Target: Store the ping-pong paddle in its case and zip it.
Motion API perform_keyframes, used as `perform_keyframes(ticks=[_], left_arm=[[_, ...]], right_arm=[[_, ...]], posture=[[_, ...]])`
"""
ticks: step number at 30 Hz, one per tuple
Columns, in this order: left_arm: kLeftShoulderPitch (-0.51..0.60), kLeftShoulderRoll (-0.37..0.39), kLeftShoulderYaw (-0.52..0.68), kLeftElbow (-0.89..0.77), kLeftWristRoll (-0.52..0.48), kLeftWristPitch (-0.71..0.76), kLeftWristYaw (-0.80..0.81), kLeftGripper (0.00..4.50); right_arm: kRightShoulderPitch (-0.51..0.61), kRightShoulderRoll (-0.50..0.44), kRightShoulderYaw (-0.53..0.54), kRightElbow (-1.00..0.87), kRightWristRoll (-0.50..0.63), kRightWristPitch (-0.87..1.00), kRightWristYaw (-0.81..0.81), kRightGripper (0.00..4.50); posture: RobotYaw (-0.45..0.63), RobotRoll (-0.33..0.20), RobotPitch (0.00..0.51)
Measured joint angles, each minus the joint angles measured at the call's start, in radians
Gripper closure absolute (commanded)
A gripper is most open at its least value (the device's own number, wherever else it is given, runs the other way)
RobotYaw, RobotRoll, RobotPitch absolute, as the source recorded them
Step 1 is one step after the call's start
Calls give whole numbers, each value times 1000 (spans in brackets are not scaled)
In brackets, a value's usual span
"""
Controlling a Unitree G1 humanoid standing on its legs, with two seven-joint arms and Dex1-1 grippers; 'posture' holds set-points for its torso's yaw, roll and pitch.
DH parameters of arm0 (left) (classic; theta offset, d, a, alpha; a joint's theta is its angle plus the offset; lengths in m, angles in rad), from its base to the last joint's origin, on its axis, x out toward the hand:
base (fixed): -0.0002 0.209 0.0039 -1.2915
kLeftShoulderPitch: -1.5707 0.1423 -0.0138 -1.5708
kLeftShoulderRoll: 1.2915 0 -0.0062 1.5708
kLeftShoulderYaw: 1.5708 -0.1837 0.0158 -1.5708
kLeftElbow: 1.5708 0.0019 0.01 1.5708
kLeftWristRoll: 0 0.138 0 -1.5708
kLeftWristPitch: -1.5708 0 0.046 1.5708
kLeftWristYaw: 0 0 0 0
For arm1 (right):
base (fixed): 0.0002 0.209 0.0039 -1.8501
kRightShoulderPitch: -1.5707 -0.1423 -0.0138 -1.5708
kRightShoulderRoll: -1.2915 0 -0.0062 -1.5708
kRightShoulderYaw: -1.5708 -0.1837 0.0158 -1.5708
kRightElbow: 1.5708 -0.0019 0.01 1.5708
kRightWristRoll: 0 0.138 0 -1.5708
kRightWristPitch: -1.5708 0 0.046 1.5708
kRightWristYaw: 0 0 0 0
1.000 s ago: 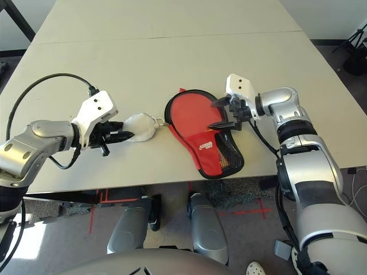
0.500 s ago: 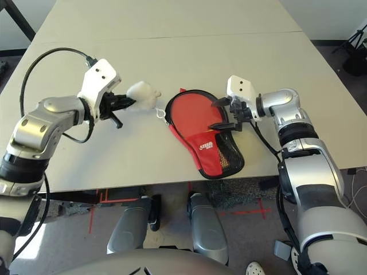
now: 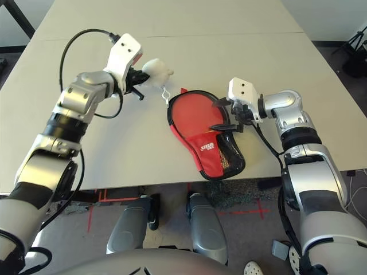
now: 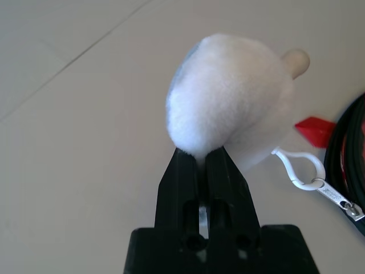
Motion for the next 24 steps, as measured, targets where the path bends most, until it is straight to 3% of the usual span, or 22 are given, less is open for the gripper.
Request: perform_keyframes(ticks=[4,9,24], left_arm=[[-102,-68,26,236,28,-138,58,4489],[-179,-167,50,394,42,-240,103,4489],[-271,-398,85,504,110,-344,156,4489]], right_arm=[[13,-5,-3,-24,5,9,0,0],[30,-13,-5,-57,12,26,0,0],[71,-26,-7,-141,27,65,-8,0]], posture=[[62,0,244],[47,0,248],[16,0,248]])
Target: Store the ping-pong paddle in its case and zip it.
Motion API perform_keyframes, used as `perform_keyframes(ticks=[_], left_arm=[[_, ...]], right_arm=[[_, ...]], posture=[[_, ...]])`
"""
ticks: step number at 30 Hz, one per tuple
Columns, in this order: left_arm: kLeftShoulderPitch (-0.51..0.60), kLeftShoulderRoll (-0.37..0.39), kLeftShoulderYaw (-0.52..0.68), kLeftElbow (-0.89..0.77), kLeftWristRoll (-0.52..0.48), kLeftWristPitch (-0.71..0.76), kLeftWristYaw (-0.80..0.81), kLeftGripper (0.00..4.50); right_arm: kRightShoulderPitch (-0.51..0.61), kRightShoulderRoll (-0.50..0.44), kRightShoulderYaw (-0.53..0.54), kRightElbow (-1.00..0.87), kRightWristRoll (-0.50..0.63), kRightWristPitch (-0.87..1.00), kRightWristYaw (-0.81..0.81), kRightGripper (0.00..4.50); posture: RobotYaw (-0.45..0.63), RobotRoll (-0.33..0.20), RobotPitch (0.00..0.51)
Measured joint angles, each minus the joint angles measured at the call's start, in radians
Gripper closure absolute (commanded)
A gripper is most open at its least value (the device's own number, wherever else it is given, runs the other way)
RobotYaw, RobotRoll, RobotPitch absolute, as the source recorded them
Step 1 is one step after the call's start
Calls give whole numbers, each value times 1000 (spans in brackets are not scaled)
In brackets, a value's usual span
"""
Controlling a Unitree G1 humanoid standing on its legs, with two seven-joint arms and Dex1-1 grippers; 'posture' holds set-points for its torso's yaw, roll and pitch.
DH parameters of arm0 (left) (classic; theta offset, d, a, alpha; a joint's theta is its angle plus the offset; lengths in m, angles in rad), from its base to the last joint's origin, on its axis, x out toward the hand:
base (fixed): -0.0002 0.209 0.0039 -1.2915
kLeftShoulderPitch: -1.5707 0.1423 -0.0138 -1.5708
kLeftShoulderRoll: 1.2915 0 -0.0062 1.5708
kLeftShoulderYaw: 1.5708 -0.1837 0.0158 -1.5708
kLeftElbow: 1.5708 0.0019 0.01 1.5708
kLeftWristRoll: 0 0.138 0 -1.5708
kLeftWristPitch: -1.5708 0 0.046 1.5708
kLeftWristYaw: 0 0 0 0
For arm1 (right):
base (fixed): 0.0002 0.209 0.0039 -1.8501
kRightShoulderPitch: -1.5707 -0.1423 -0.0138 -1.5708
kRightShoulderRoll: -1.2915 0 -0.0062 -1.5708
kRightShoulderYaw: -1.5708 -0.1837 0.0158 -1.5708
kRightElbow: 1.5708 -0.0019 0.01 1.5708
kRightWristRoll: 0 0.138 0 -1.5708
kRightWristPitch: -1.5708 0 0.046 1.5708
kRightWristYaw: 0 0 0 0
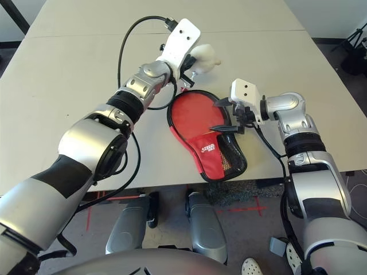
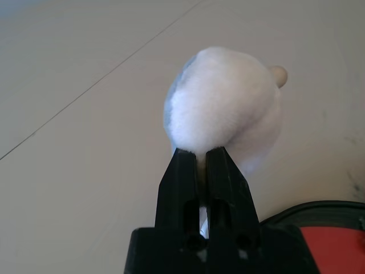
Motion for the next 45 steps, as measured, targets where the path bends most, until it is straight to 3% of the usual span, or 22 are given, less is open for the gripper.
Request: perform_keyframes(ticks=[4,5,13,16,23,31,38,45], left_arm=[[2,-38,-28,1,33,-11,-38,4489],[2,-38,-34,1,39,-15,-44,4221],[14,-39,-56,-9,45,-36,-113,1334],[14,-37,-55,-15,44,-39,-123,41],[-20,0,-33,-20,44,-44,-127,41],[-17,188,-23,-56,44,-47,-248,41],[157,341,-23,-205,27,-43,-474,41],[463,421,-39,-707,-59,107,-697,41]], right_arm=[[4,6,-1,-7,7,4,-6,0],[4,7,-1,-9,8,6,-7,0],[13,7,-1,-28,8,16,-15,0],[16,9,-1,-33,8,16,-18,0],[16,16,-1,-34,8,15,-28,0],[12,17,-1,-28,8,14,-29,0],[11,17,-1,-15,8,11,-33,0],[8,20,0,12,7,-4,-39,0]], posture=[[10,0,247],[9,0,247],[14,0,244],[17,0,240],[27,0,228],[46,0,219],[62,0,217],[76,0,217]])
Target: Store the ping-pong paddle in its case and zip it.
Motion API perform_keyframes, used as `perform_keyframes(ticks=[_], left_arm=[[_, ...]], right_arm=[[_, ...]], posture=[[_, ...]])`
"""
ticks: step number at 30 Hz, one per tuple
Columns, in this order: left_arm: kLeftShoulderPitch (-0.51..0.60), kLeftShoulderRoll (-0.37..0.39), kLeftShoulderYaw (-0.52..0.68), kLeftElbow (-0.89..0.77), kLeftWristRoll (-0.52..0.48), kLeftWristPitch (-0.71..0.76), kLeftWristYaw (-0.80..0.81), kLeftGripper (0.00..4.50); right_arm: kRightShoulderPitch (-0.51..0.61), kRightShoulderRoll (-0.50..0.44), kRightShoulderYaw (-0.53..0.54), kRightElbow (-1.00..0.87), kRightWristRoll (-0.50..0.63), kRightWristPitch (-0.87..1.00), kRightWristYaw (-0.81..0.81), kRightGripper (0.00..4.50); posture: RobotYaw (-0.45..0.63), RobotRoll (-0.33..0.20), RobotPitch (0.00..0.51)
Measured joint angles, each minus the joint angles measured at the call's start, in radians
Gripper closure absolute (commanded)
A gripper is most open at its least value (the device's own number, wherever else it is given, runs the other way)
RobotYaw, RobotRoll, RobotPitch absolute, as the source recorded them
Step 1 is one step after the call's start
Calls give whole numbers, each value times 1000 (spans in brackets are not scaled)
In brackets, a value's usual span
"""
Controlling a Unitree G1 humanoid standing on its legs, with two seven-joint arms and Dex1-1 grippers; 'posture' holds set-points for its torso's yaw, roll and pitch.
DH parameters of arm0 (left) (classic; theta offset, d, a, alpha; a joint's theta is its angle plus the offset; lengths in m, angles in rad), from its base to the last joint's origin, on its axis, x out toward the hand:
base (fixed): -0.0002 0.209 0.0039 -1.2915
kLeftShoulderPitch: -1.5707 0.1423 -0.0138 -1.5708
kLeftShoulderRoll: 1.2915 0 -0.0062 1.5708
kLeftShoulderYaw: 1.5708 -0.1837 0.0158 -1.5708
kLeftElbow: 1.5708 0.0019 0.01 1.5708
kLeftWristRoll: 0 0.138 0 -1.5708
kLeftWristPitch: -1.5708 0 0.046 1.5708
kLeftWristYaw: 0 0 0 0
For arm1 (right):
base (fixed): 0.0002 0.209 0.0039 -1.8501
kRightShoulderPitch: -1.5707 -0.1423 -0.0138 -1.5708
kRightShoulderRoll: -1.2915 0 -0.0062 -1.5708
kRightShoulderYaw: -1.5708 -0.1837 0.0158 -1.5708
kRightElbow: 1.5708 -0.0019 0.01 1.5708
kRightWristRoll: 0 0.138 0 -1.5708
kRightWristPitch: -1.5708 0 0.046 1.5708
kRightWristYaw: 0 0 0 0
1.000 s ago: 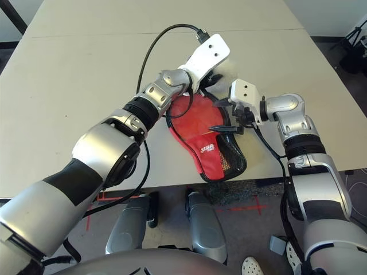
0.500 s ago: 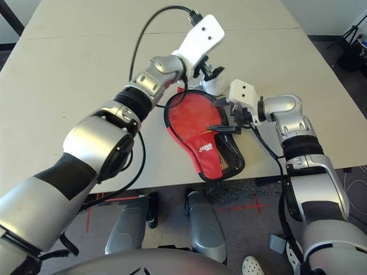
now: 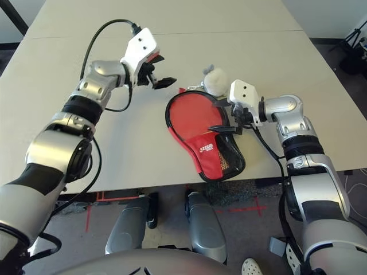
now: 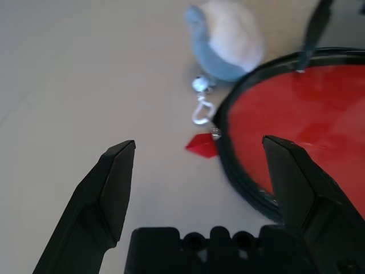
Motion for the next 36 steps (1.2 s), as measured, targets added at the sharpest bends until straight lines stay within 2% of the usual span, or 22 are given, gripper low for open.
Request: perform_keyframes(ticks=[3,8,16,27,30,33,36], left_arm=[[132,-5,-36,-222,-43,133,-38,41],[178,-17,-70,-359,-58,235,-3,41],[222,-48,-145,-336,-26,247,84,41],[255,-68,-187,-306,-13,226,132,41],[263,-73,-187,-308,-13,226,139,41],[270,-83,-191,-309,-13,226,145,41],[272,-88,-197,-313,-13,226,150,41]], right_arm=[[-6,2,1,20,-2,-6,-1,0],[-10,8,2,36,-4,-10,-9,0],[-13,3,3,33,-6,-10,5,0],[-24,-61,7,-95,22,192,136,0],[-75,-72,6,-125,29,231,166,0],[-175,-71,3,-120,32,233,161,0],[-261,-60,0,-44,27,194,114,0]], posture=[[77,0,218],[76,0,216],[52,0,214],[44,0,211],[44,0,209],[46,0,210],[50,0,210]])
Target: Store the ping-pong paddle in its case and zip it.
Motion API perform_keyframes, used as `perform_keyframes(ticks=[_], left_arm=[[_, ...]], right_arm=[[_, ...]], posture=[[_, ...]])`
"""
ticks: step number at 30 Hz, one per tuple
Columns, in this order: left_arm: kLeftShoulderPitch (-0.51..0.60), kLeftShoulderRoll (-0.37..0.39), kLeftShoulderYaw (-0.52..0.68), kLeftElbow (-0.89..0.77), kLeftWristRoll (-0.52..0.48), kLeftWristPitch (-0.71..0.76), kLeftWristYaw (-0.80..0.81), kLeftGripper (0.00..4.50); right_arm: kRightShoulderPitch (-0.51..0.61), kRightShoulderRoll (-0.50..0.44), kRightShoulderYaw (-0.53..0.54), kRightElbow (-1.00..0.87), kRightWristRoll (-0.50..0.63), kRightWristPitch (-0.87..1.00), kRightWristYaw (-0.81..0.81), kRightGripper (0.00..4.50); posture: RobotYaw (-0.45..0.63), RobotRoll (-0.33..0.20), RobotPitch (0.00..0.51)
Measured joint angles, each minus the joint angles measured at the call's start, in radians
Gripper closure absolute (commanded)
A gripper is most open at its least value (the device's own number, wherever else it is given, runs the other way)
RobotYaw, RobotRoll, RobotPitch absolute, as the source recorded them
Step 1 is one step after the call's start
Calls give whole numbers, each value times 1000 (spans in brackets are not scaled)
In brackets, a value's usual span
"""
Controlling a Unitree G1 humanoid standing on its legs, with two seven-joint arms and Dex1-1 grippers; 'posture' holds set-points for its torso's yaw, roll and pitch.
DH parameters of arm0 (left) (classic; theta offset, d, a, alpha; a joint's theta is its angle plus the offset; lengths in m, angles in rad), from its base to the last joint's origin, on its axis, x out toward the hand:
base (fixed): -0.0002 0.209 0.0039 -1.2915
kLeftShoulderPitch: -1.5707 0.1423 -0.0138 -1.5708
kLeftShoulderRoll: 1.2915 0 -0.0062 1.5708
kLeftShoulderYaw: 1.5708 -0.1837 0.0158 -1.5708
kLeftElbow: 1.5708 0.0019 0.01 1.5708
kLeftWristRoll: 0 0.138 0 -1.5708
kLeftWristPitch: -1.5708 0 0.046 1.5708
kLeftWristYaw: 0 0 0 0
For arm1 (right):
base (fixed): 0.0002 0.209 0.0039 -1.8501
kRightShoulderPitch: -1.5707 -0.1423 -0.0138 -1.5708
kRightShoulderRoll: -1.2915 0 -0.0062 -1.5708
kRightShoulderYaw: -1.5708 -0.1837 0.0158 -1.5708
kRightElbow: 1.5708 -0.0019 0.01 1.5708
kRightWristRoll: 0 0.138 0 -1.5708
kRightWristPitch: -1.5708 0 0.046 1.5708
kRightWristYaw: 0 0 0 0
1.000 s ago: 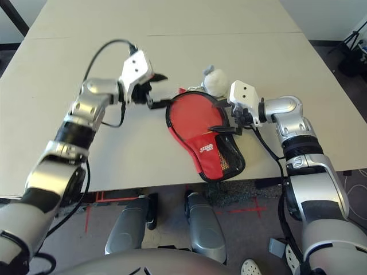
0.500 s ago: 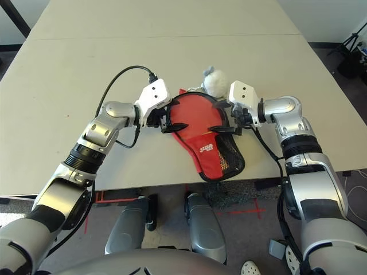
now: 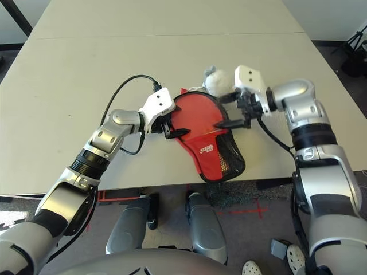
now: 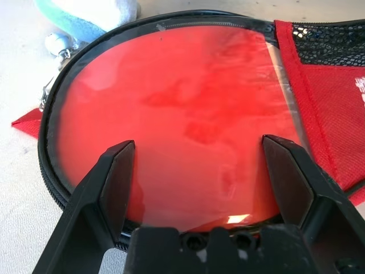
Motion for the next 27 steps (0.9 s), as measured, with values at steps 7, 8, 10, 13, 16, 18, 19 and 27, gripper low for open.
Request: perform_keyframes(ticks=[7,8,10,13,16,18,19,27], left_arm=[[11,-1,-7,-28,0,9,9,41],[14,1,-8,-36,0,15,10,41],[20,1,-8,-49,0,29,13,41],[37,3,-8,-83,0,53,23,41],[53,4,-9,-113,-1,70,30,41],[56,5,-11,-122,-2,81,32,41],[57,5,-11,-128,-3,87,36,41],[74,7,-18,-169,-8,117,48,0]], right_arm=[[-152,17,8,313,-99,-143,-148,0],[-170,18,10,353,-118,-160,-170,0],[-196,22,16,411,-152,-181,-216,0],[-221,41,27,478,-195,-195,-273,0],[-222,63,32,521,-226,-198,-315,0],[-223,81,34,544,-243,-197,-347,0],[-223,91,36,550,-253,-195,-365,0],[-223,142,35,575,-290,-163,-497,378]], posture=[[81,0,213],[91,0,214],[104,0,216],[121,0,219],[135,0,221],[151,0,223],[151,0,223],[169,0,226]])
